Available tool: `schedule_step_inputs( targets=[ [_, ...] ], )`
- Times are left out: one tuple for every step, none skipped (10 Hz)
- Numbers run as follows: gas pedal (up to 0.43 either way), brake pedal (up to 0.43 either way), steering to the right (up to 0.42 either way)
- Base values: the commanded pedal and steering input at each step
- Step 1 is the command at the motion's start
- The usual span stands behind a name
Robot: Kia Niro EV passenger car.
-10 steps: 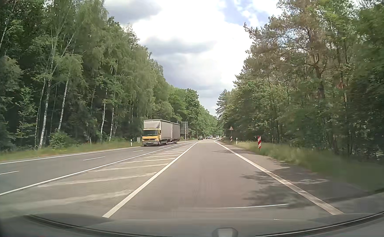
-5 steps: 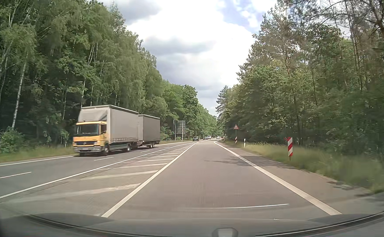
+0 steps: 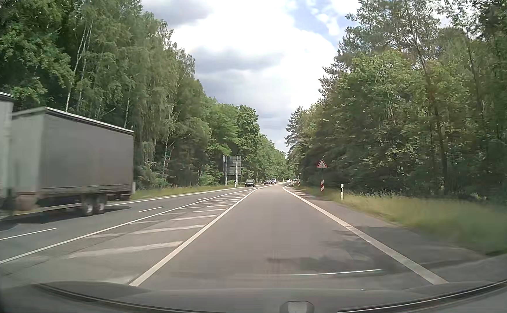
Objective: Follow the waypoints while adhering to traffic rules and regulations
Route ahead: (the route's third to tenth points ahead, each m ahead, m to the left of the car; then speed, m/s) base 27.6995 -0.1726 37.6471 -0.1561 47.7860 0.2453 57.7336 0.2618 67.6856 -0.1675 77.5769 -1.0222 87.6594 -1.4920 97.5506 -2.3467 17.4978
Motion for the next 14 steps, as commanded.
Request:
schedule_step_inputs(
  targets=[
    [0.047, 0.037, 0.002],
    [0.047, 0.037, 0.002],
    [0.047, 0.037, 0.002],
    [0.059, 0.037, 0.002],
    [0.059, 0.037, 0.002],
    [0.059, 0.037, 0.002],
    [0.059, 0.037, 0.002],
    [0.059, 0.037, 0.002],
    [0.059, 0.037, 0.002],
    [0.059, 0.03, 0.002],
    [0.059, 0.037, 0.002],
    [0.059, 0.037, 0.002],
    [0.059, 0.037, 0.002],
    [0.059, 0.03, 0.002]
  ],
)
